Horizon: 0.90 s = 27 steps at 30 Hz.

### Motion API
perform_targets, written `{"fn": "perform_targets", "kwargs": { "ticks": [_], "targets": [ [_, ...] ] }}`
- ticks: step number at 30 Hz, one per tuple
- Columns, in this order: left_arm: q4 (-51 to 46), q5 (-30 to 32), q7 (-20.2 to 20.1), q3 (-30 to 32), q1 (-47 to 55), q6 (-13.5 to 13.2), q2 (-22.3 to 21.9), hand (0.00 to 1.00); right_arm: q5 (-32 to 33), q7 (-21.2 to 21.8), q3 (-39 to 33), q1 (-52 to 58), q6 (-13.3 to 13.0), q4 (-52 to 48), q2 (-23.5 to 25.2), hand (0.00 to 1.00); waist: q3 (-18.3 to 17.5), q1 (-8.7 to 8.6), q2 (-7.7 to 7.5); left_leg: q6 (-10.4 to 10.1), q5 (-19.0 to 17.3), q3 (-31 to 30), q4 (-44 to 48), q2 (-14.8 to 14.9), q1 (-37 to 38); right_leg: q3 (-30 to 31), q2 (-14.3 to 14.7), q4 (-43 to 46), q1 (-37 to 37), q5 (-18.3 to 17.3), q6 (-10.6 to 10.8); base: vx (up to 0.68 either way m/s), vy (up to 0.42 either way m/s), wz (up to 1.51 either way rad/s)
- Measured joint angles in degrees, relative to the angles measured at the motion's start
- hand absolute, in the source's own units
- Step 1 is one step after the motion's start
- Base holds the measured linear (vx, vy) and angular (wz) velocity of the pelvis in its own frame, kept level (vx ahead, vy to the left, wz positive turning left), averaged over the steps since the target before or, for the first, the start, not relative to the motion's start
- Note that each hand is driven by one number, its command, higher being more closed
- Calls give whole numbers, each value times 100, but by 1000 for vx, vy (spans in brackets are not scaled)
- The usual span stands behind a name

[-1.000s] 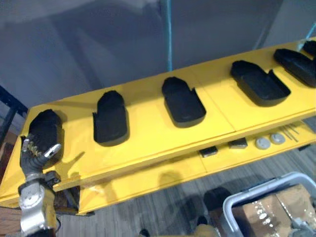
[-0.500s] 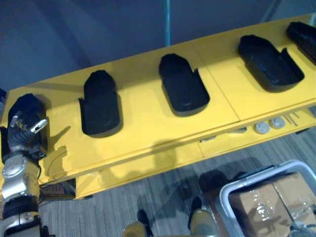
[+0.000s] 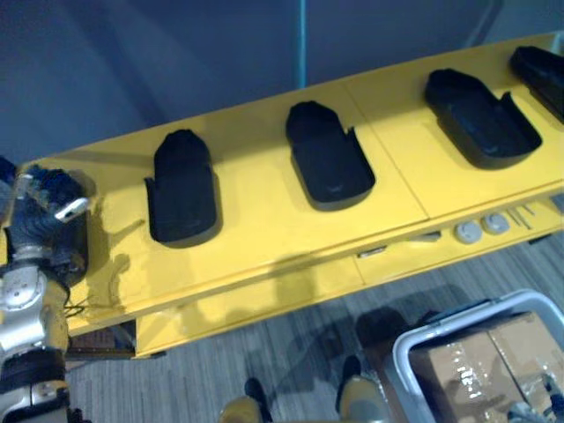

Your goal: Walk over and take plastic housings, then place them on the shelf

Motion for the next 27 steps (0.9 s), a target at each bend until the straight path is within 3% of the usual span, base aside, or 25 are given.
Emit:
{"fn": "perform_targets", "kwargs": {
  "ticks": [8, 13, 19, 27],
  "targets": [
    [600, 231, -97, -245, 24, 951, 22, 0, 1, 135, 117, 162, 8, -1, -2, 0, -50, 0, 19, -5, 5, 73, -78, -33, 166, 30, -4, -134, 104, 56, 44, 12, 3, -4],
    [800, 290, -39, -272, -17, 1296, 33, 0, 0, 135, 250, 207, 7, 1, -1, 0, -195, -19, 47, -4, 5, 68, -84, -60, 171, 8, -14, -313, 190, 153, 68, 6, 3, 0],
    [1064, 447, 221, -282, -108, 1495, 32, 0, 0, 135, 265, 242, 7, 1, 0, 0, -252, -27, 107, -1, 5, 49, -71, -69, 165, -59, -13, -487, 284, 251, 83, -32, 0, 1],
    [1137, 448, 374, -279, -185, 1516, 33, 0, 4, 134, 285, 287, 8, 1, 62, 0, -264, -15, 111, -1, 5, 38, -83, -73, 153, -80, -12, -527, 289, 279, 95, -4, -1, 0]
  ]
}}
